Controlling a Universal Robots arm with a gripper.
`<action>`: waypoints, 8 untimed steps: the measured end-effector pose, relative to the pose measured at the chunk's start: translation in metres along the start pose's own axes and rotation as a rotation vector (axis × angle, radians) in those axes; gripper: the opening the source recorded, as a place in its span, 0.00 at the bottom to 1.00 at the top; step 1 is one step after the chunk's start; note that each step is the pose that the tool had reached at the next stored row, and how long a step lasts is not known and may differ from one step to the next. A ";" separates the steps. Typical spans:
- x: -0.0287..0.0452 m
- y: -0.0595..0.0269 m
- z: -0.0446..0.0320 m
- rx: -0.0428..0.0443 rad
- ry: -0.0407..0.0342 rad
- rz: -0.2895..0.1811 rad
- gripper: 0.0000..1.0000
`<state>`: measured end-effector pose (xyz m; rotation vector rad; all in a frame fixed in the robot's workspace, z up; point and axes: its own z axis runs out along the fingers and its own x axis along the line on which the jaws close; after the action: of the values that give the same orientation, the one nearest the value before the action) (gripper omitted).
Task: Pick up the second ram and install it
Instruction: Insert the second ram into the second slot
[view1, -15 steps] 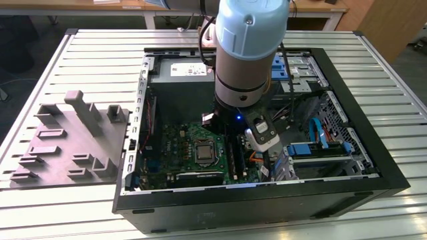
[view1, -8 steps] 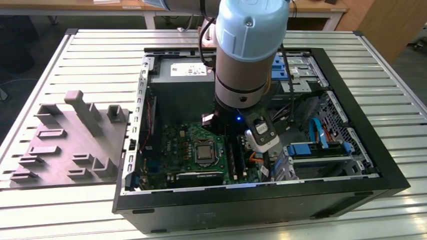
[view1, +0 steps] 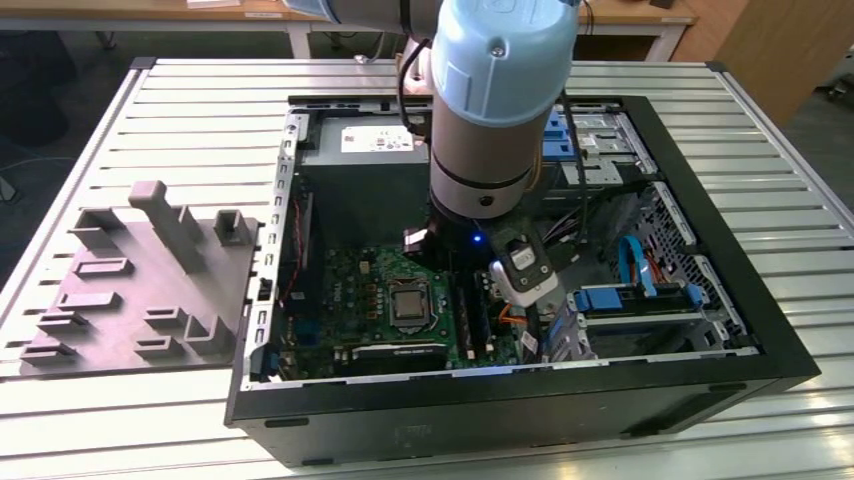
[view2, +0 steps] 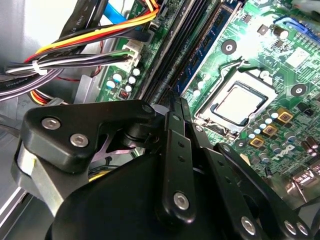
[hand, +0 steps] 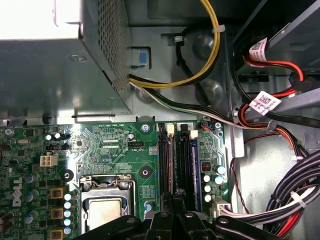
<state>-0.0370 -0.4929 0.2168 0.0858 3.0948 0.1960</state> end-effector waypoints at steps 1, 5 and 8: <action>0.0000 0.0000 0.0001 0.0007 0.0000 0.000 0.11; 0.0000 0.0001 0.0007 0.0147 -0.0011 -0.001 0.11; 0.0001 -0.0001 0.0011 0.0222 -0.0011 -0.001 0.11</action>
<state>-0.0370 -0.4929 0.2156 0.0850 3.0963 0.1615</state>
